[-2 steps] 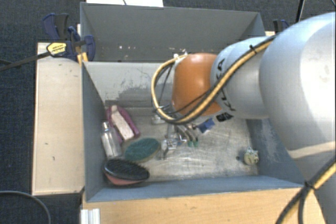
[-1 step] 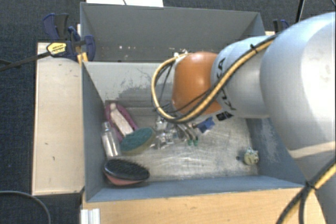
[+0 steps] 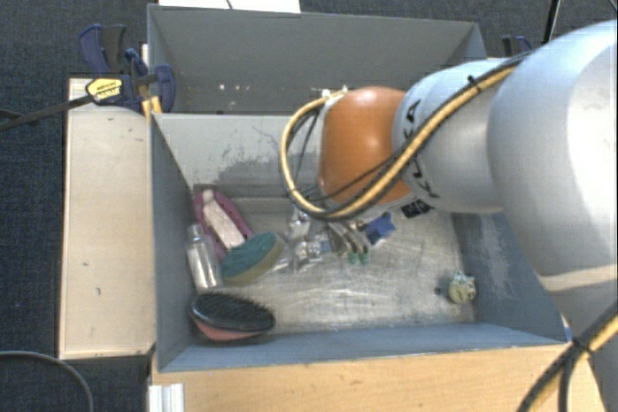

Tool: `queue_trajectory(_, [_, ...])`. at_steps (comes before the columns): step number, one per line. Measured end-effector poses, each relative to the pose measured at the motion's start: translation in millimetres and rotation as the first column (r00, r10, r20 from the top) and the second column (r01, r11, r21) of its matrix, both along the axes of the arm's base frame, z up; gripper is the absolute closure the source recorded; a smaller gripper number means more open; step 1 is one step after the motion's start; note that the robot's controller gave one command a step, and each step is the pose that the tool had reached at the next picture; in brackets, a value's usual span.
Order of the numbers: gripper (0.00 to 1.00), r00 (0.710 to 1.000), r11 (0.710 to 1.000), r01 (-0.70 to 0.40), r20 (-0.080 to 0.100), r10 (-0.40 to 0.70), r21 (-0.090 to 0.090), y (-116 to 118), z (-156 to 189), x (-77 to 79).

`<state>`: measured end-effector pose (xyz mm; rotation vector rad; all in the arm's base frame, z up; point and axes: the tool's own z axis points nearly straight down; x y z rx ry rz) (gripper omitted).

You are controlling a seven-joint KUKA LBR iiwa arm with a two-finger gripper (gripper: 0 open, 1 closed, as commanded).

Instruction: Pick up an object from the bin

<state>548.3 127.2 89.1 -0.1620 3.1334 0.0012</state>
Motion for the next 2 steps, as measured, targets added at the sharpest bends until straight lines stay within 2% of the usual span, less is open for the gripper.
queue_trajectory(1, [1.0, 1.0, 1.0, -0.001, 0.0, 0.001, 0.0, 0.1, 6.0, 0.5])
queue_trajectory(2, [1.0, 1.0, 1.0, -0.004, 0.005, 0.004, 0.001, 0.6, 70.4, 2.5])
